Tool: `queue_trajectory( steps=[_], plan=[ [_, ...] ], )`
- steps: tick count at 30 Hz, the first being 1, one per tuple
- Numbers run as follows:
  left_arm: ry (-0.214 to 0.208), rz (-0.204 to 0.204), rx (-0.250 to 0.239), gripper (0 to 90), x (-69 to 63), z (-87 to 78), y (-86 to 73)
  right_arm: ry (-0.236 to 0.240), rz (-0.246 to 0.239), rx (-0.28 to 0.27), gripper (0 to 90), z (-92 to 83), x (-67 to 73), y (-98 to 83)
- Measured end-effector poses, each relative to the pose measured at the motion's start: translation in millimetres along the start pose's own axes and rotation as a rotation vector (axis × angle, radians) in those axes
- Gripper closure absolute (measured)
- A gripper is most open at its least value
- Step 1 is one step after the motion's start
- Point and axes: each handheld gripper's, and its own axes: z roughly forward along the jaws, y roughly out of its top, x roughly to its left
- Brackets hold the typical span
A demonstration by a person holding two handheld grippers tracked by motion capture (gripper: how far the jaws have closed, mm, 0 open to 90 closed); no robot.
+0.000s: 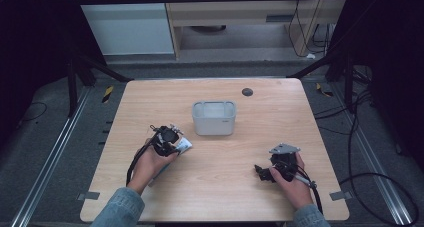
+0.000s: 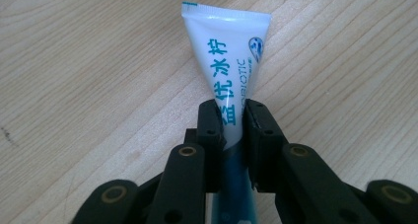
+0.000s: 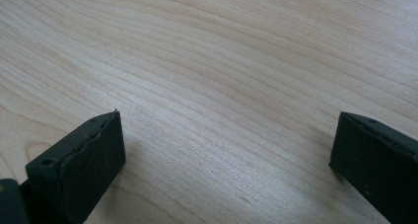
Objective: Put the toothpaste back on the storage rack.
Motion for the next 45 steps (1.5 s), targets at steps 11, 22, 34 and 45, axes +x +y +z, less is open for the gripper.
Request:
queue_trajectory(
  steps=[11, 22, 34, 45],
  plan=[
    [0.015, -0.049, -0.119, 79.2, 12.4, -31.8, -7.2, 0.000, 0.000, 0.000, 0.4, 0.0, 0.0, 0.0],
    [0.024, -0.085, -0.242, 79.7, 21.9, -65.5, -10.7, 0.000, 0.000, 0.000, 0.4, 0.0, 0.0, 0.0],
    [0.022, -0.112, -0.329, 79.7, 29.5, -88.5, -9.1, -0.001, -0.001, 0.001, 0.4, -0.1, -0.1, 0.0],
    [0.021, -0.115, -0.358, 79.8, 35.2, -100.0, -1.5, 0.000, 0.000, 0.001, 0.4, 0.0, 0.0, 0.0]
  ],
)
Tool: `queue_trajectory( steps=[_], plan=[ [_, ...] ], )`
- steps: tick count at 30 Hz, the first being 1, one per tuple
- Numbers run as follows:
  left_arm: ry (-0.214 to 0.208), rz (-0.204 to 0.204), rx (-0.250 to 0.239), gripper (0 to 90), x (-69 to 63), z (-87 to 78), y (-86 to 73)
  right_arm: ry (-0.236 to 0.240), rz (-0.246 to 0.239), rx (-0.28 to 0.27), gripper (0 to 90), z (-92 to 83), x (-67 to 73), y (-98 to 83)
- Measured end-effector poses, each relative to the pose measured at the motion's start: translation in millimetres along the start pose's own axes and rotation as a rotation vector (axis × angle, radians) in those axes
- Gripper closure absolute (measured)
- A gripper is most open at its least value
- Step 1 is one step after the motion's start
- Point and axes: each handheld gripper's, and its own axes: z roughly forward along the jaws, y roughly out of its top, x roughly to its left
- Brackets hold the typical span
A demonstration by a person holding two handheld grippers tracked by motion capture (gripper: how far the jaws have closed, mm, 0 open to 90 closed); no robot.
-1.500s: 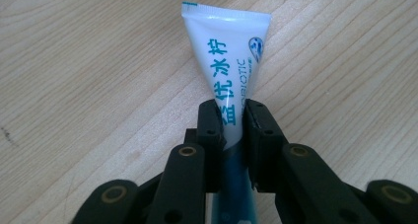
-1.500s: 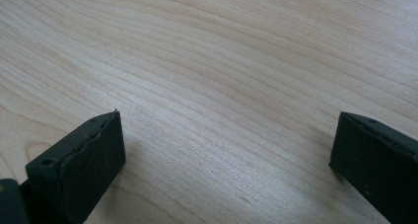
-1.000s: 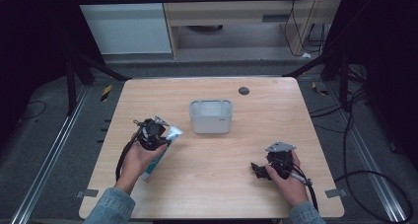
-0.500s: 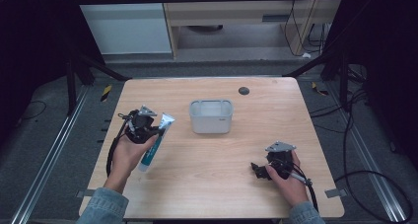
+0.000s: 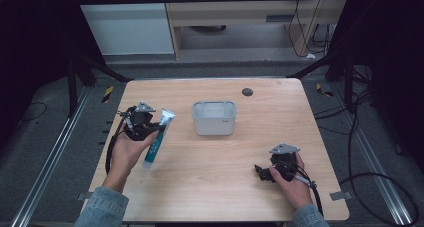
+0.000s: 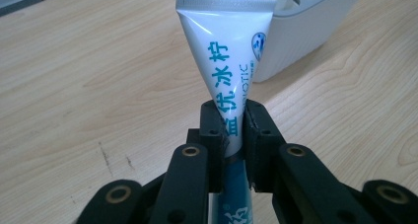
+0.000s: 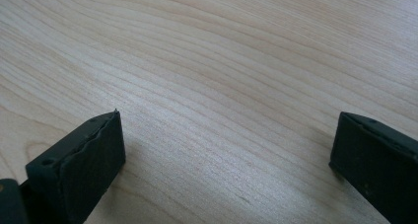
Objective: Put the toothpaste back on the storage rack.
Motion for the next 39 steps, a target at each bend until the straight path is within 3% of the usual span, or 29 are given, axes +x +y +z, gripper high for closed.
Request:
queue_trajectory(
  steps=[12, 30, 39],
  plan=[
    [0.011, 0.028, -0.014, 79.8, -2.3, -4.5, 22.4, -0.028, 0.028, 0.000, 0.4, 1.8, -10.1, 1.8],
    [0.013, 0.076, -0.059, 79.9, -15.4, -12.3, 69.7, -0.030, 0.029, 0.000, 0.4, 1.8, -10.1, 1.8],
    [0.012, 0.096, -0.076, 79.9, -22.8, -14.2, 85.0, -0.030, 0.029, 0.000, 0.4, 1.8, -10.1, 1.8]
  ],
)
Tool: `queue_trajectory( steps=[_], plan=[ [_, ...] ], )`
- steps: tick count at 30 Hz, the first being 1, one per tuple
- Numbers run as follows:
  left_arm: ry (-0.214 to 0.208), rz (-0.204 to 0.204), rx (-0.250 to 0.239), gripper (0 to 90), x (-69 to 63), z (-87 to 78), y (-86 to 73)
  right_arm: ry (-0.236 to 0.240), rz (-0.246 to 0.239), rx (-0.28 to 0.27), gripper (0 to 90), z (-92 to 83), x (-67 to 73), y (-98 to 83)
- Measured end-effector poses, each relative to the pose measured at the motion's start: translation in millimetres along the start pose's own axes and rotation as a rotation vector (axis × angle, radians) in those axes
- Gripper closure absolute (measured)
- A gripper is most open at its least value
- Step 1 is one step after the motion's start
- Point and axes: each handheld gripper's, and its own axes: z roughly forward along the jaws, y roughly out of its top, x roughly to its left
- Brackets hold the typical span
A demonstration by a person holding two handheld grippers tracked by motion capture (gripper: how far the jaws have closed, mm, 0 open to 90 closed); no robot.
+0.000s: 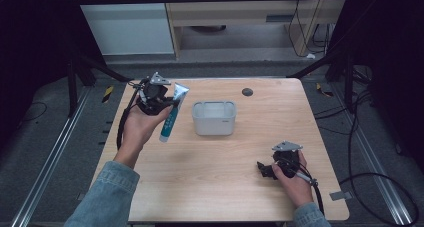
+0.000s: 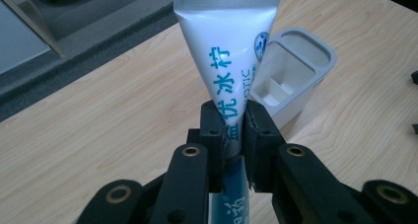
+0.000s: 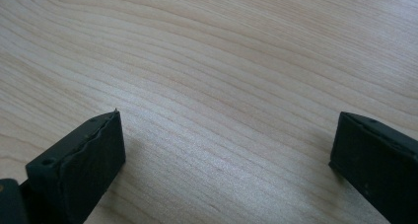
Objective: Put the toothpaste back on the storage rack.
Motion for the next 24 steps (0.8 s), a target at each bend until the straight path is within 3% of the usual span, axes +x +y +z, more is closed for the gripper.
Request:
queue_trajectory(
  steps=[11, 24],
  plan=[
    [-0.004, 0.022, -0.023, 80.0, -7.0, -3.8, 14.9, -0.001, 0.000, 0.000, 0.4, 0.0, 0.0, 0.0],
    [-0.025, 0.019, -0.058, 80.2, -18.0, -1.3, 25.4, -0.003, -0.008, -0.002, 0.4, 0.3, -0.4, -0.2]
  ],
)
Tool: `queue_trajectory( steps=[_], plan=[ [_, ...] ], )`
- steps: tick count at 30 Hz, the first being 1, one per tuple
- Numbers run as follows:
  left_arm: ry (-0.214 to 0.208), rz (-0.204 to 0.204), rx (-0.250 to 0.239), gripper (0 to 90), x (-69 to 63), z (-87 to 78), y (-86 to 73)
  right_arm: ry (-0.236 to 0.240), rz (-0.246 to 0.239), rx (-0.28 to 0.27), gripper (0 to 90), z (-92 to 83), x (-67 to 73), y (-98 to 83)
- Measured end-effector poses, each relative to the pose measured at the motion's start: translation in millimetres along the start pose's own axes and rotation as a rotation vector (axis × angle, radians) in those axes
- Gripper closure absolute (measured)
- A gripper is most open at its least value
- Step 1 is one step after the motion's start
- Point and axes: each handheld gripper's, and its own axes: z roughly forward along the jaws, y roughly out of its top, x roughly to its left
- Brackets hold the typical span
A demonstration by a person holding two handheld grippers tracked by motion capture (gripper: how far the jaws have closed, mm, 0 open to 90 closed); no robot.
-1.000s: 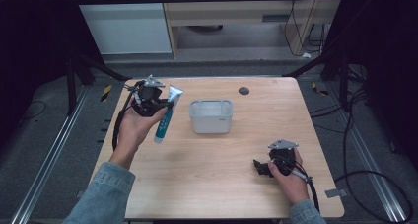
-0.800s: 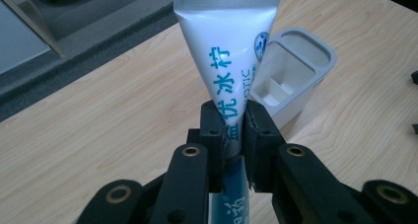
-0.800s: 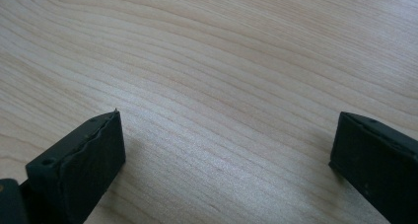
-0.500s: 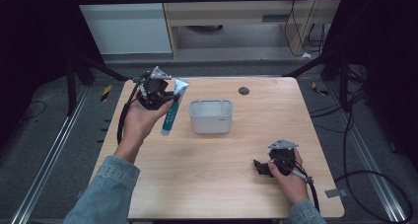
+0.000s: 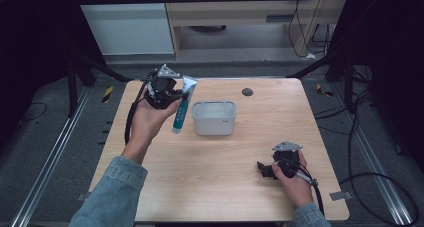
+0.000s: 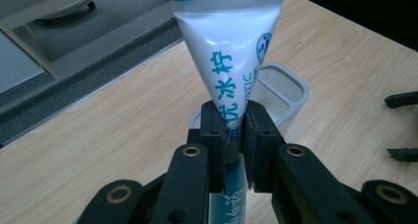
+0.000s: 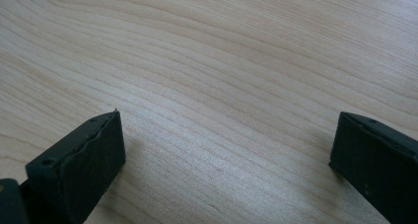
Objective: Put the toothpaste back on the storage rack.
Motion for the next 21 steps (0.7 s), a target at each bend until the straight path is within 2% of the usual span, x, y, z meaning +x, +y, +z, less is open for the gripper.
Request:
queue_trajectory(
  steps=[8, 12, 17, 19, 21],
  plan=[
    [-0.008, 0.021, -0.013, 80.2, -8.5, -0.3, 9.2, 0.000, 0.000, 0.000, 0.4, 0.0, 0.0, 0.0],
    [-0.012, 0.023, -0.019, 80.2, -12.8, 3.9, 13.2, 0.000, 0.000, 0.001, 0.4, 0.0, 0.1, 0.0],
    [-0.042, 0.019, -0.022, 80.2, -18.7, 9.0, 16.3, 0.000, 0.000, 0.002, 0.4, -0.1, 0.1, 0.0],
    [-0.031, 0.029, -0.018, 80.2, -20.0, 12.5, 18.9, 0.000, 0.000, 0.000, 0.4, 0.0, 0.0, 0.0],
    [-0.039, 0.021, -0.024, 80.2, -18.2, 14.3, 19.2, 0.000, 0.000, 0.001, 0.4, -0.1, 0.0, 0.0]
  ],
)
